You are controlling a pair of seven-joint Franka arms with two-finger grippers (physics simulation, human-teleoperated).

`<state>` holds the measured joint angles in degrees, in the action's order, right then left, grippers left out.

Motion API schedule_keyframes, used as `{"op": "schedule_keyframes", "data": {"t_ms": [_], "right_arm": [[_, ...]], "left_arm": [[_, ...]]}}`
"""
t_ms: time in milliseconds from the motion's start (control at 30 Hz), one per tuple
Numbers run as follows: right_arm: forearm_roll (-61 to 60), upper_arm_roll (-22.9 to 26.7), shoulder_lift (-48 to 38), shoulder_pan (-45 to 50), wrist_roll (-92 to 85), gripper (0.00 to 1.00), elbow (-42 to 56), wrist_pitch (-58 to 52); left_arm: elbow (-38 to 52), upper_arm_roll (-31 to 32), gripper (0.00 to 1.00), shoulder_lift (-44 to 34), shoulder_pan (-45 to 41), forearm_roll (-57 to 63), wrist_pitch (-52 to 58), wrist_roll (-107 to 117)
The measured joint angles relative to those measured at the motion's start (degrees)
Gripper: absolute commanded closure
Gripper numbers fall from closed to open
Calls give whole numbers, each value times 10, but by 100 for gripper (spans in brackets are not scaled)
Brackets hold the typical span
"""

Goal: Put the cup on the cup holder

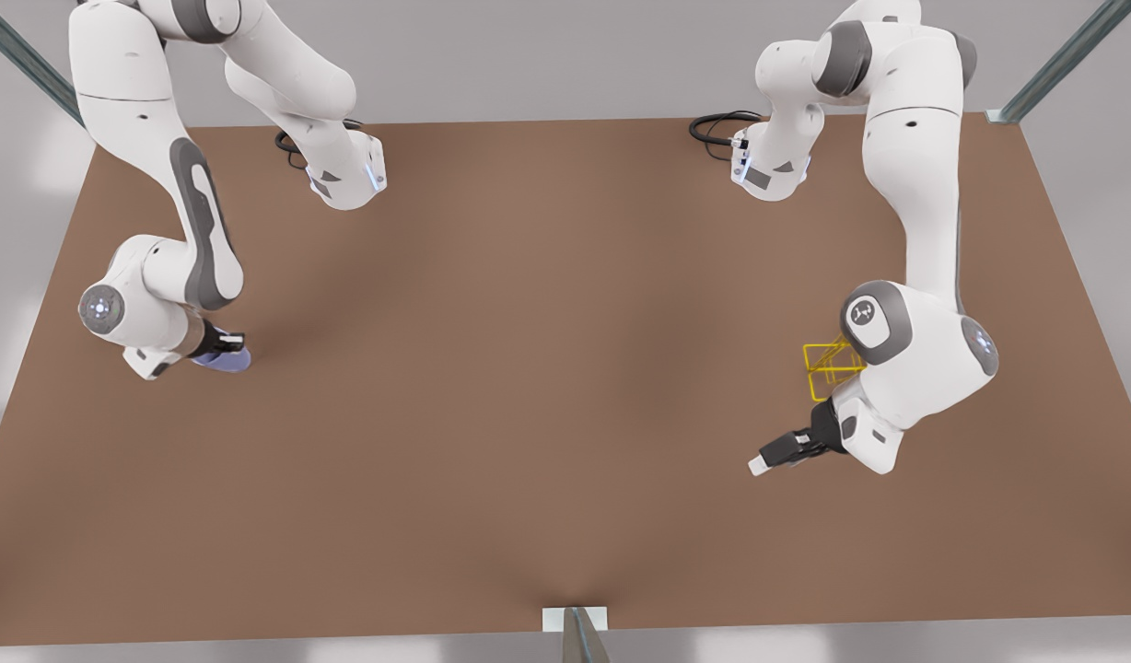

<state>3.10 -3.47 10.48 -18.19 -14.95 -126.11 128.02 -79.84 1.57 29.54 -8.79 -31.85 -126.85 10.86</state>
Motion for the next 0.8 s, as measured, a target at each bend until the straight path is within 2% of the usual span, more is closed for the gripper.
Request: {"op": "schedule_keyframes", "data": {"t_ms": [133, 333, 467, 567, 700, 800], "right_arm": [[-7, -67, 25, 1, 11, 79, 112, -33], [-52, -246, 124, 16, 93, 79, 302, -122], [-149, -267, 216, 92, 172, 79, 409, -151], [-256, -268, 274, 144, 223, 79, 434, -157], [-343, -269, 353, 241, 286, 79, 492, -98], [-427, -268, 406, 315, 332, 79, 563, -44]], "left_arm": [[-1, -7, 0, -19, 0, 88, 52, 3], [-6, -9, 0, -18, 0, 185, 119, 9], [-4, -7, 0, -13, -7, 208, 137, 14], [-4, -8, 0, -14, -7, 218, 146, 17], [-1, -5, 0, -22, -10, 252, 154, 31], [23, 32, 0, -42, -10, 264, 171, 91]]}}
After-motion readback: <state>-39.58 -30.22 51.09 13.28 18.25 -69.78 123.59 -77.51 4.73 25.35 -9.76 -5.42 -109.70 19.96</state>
